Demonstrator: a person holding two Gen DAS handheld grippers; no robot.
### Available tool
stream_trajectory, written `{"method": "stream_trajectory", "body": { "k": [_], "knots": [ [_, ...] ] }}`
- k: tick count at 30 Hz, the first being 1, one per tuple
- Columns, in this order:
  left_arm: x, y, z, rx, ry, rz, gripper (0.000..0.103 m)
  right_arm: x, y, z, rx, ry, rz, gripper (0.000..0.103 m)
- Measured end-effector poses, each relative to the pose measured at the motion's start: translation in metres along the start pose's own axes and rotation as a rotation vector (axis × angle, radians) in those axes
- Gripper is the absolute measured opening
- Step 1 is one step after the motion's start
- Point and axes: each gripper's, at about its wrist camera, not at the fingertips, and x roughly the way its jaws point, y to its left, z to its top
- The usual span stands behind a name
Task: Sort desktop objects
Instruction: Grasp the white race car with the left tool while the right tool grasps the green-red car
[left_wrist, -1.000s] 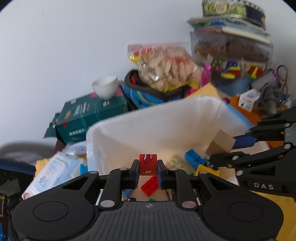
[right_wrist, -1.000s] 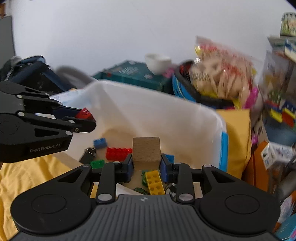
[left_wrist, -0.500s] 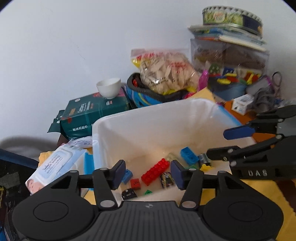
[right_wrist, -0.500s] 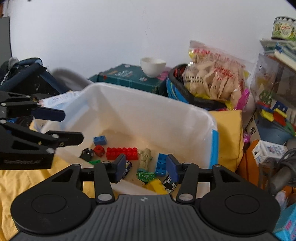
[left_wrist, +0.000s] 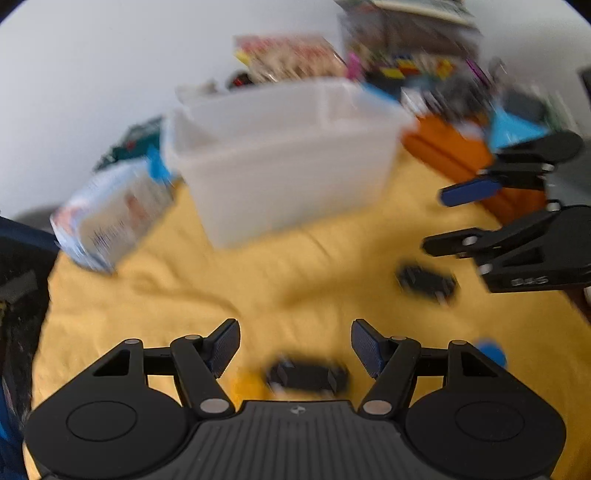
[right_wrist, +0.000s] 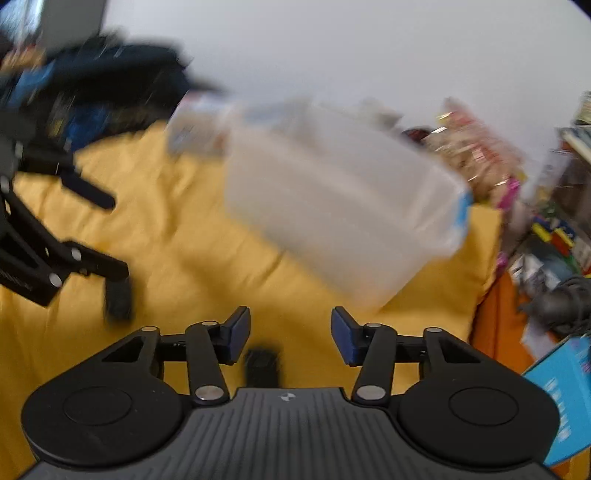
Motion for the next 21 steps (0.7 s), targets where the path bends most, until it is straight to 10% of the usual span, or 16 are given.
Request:
{"method": "stream_trajectory", "body": {
  "k": [17,21],
  "knots": [
    [0.037,0.031,-0.032,-0.706,0.136,-0.063,0.068,0.023,0.016,-0.035,-0.006,0.083,-0.061,0.018],
    [0.052,0.042,-0.032,-0.754,0.121,-0.062,0.027,0.006,0.012,-0.041,0.031,0.05,-0.061,0.019]
  ]
}}
